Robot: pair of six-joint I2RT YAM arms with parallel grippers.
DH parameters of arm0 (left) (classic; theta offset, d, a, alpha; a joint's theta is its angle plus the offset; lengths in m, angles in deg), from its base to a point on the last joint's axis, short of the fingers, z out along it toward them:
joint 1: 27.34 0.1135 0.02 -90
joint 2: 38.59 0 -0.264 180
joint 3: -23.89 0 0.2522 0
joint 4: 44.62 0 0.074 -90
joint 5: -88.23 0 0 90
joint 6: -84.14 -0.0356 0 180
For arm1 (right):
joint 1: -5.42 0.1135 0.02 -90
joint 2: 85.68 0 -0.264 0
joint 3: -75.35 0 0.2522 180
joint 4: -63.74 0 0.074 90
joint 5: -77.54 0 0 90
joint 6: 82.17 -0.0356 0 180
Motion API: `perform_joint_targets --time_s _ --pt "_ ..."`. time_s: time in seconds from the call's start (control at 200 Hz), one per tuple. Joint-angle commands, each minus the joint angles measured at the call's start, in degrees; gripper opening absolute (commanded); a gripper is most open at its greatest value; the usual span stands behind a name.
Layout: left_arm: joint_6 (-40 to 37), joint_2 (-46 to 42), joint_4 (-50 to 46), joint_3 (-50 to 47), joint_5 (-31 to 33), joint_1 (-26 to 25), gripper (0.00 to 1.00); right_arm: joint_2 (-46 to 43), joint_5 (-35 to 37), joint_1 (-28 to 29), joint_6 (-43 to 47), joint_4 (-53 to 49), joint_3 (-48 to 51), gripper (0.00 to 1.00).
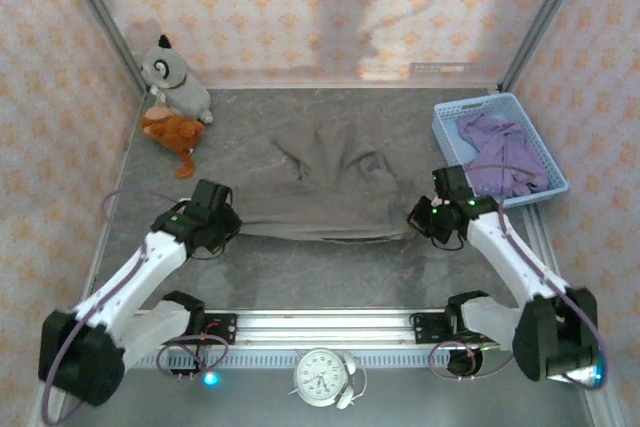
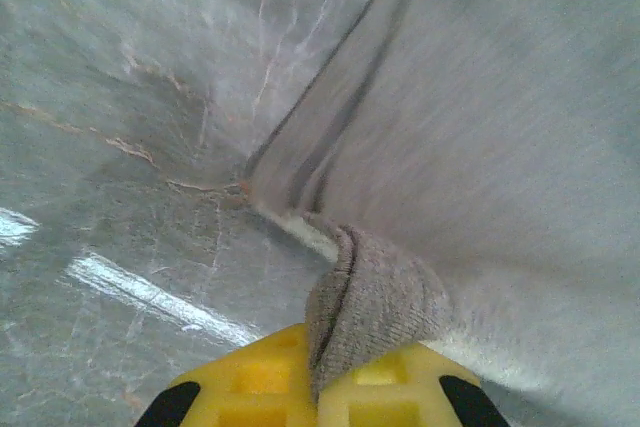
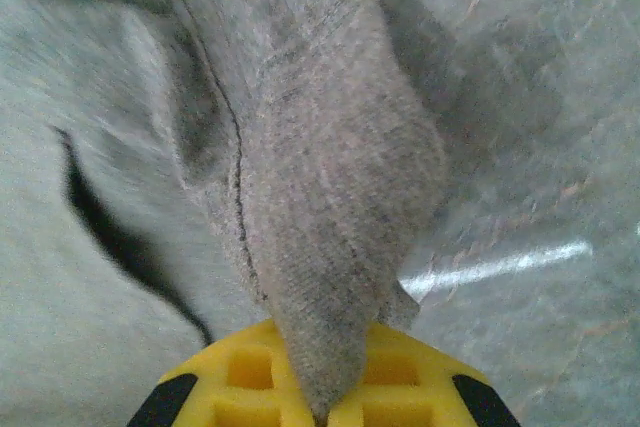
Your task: Fold and stack the mixed laundry pile
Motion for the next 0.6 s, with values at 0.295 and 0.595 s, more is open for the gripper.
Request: perform_joint_targets --time_s 0.295,0.595 --pt "-3.2 22.3 8.8 23.0 6.6 2.1 0.00 23.4 5.5 -0.5 2.6 4.6 -25.7 0.00" --pt "-14.8 57.7 -10.6 89.1 -8.0 7.8 0.00 57.0 2.7 -1.5 8.9 -15.8 -94.1 0.00"
